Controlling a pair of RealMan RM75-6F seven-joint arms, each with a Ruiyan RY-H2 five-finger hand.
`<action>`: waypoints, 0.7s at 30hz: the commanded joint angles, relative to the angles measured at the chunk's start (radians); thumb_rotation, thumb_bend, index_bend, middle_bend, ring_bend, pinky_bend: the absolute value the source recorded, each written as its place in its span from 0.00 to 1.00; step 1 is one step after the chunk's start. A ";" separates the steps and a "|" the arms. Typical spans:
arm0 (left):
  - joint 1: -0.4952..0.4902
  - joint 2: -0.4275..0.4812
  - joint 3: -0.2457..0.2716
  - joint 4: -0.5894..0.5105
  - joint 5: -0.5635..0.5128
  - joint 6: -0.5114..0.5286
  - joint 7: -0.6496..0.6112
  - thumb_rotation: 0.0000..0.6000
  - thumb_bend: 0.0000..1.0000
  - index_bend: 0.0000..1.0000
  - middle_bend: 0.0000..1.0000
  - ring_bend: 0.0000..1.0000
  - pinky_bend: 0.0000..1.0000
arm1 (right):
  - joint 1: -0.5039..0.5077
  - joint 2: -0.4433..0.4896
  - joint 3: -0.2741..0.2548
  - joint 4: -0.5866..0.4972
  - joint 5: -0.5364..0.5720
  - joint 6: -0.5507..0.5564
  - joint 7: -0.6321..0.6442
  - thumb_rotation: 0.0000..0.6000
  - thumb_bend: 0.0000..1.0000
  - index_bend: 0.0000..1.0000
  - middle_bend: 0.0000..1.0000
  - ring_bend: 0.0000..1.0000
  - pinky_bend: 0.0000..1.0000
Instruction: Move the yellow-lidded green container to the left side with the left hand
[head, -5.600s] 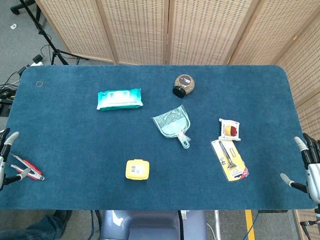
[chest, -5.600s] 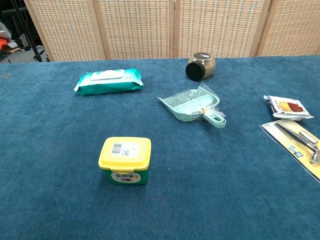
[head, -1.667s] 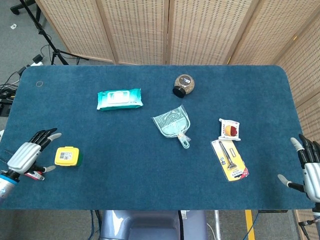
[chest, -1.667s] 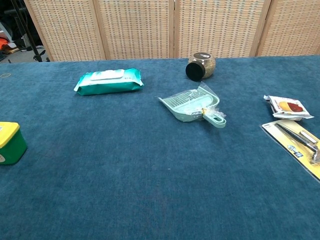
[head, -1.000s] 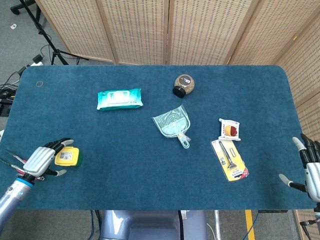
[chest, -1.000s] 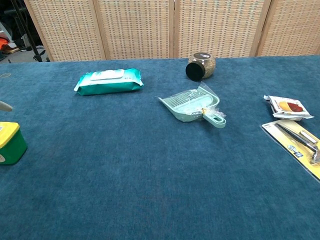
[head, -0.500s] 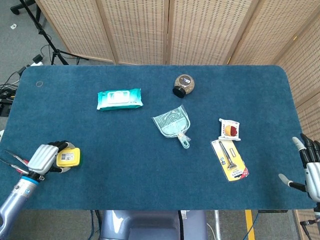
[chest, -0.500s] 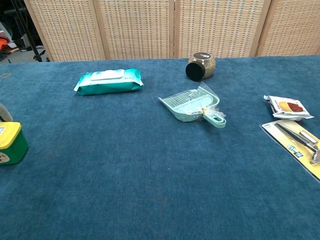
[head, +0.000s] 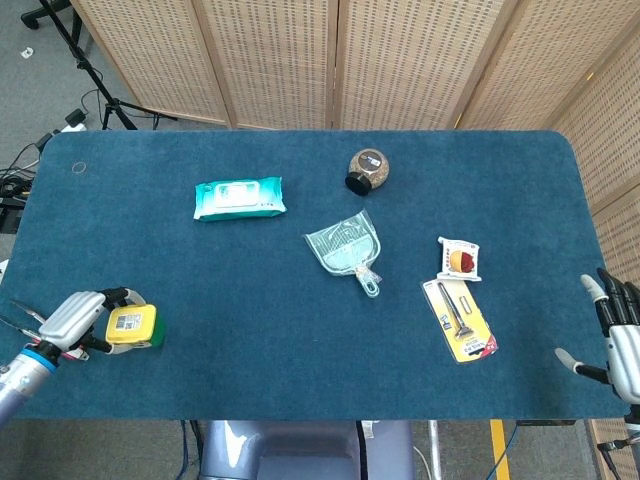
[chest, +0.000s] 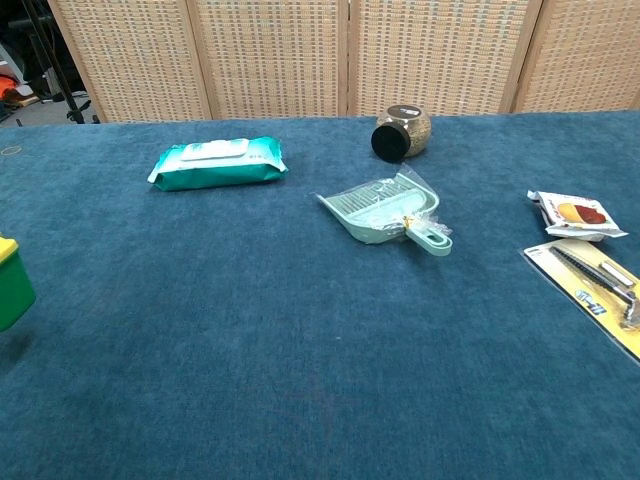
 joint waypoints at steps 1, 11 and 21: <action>-0.155 0.150 0.073 -0.052 0.087 -0.208 -0.185 1.00 0.45 0.56 0.43 0.43 0.44 | 0.000 -0.002 -0.001 -0.001 0.000 -0.001 -0.005 1.00 0.00 0.00 0.00 0.00 0.00; -0.301 0.125 0.081 -0.054 0.051 -0.476 -0.199 1.00 0.36 0.38 0.11 0.12 0.28 | 0.002 -0.005 0.003 -0.002 0.012 -0.008 -0.015 1.00 0.00 0.00 0.00 0.00 0.00; -0.210 0.057 0.004 0.016 -0.080 -0.334 -0.072 1.00 0.25 0.00 0.00 0.00 0.00 | 0.003 -0.007 0.002 -0.003 0.014 -0.010 -0.019 1.00 0.00 0.00 0.00 0.00 0.00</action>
